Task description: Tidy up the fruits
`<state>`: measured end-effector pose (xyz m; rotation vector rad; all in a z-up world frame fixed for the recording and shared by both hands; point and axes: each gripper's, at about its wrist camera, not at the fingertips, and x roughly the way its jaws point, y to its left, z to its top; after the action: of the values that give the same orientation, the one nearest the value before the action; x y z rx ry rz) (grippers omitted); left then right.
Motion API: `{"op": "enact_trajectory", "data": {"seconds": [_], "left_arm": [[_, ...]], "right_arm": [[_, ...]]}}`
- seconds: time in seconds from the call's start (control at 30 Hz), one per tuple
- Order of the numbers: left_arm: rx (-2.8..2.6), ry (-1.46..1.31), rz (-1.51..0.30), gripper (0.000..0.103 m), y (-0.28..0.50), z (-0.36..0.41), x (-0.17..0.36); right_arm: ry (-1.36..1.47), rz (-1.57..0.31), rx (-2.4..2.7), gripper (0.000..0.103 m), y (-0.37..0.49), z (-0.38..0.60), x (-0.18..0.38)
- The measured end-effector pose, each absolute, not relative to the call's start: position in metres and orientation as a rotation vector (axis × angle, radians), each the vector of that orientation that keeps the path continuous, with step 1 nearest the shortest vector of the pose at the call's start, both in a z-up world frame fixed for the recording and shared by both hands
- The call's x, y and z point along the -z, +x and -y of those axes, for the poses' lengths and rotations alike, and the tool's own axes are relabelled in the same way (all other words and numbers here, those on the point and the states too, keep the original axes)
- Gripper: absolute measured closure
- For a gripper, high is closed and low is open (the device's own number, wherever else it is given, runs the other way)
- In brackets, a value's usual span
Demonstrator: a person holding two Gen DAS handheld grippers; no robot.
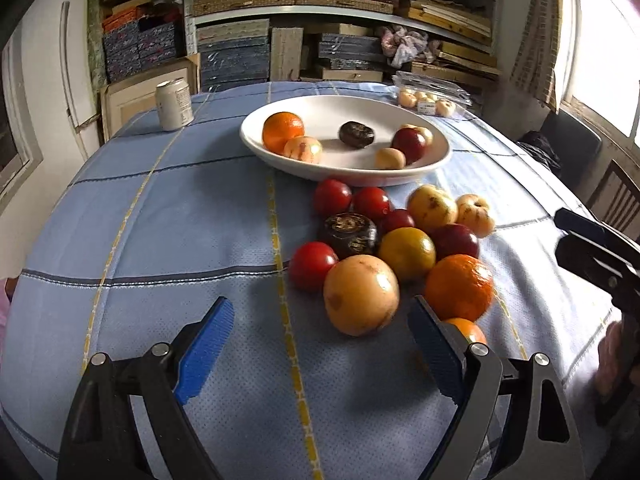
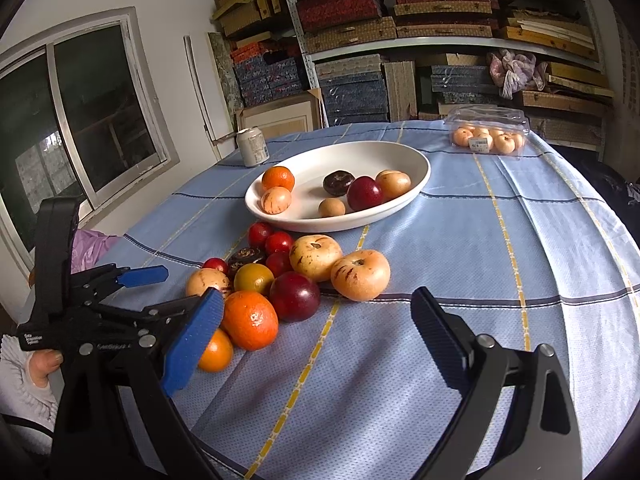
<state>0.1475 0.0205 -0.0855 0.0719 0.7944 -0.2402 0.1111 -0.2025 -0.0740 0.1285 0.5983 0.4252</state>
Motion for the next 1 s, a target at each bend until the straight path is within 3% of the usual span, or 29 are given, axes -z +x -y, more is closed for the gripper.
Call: {"op": "enact_trajectory", "data": {"seconds": [0.57, 0.9, 1.0], "left_arm": [[0.173, -0.021, -0.805, 0.014, 0.149, -0.061, 0.083], [0.277, 0.075, -0.826, 0.014, 0.158, -0.014, 0.091], [0.3, 0.034, -0.85, 0.019, 0.164, -0.016, 0.094]], "right_arm": [[0.138, -0.596, -0.434, 0.011, 0.111, 0.203, 0.074], [0.131, -0.595, -0.449, 0.011, 0.109, 0.199, 0.074], [0.131, -0.613, -0.473, 0.019, 0.11, 0.195, 0.075]]}}
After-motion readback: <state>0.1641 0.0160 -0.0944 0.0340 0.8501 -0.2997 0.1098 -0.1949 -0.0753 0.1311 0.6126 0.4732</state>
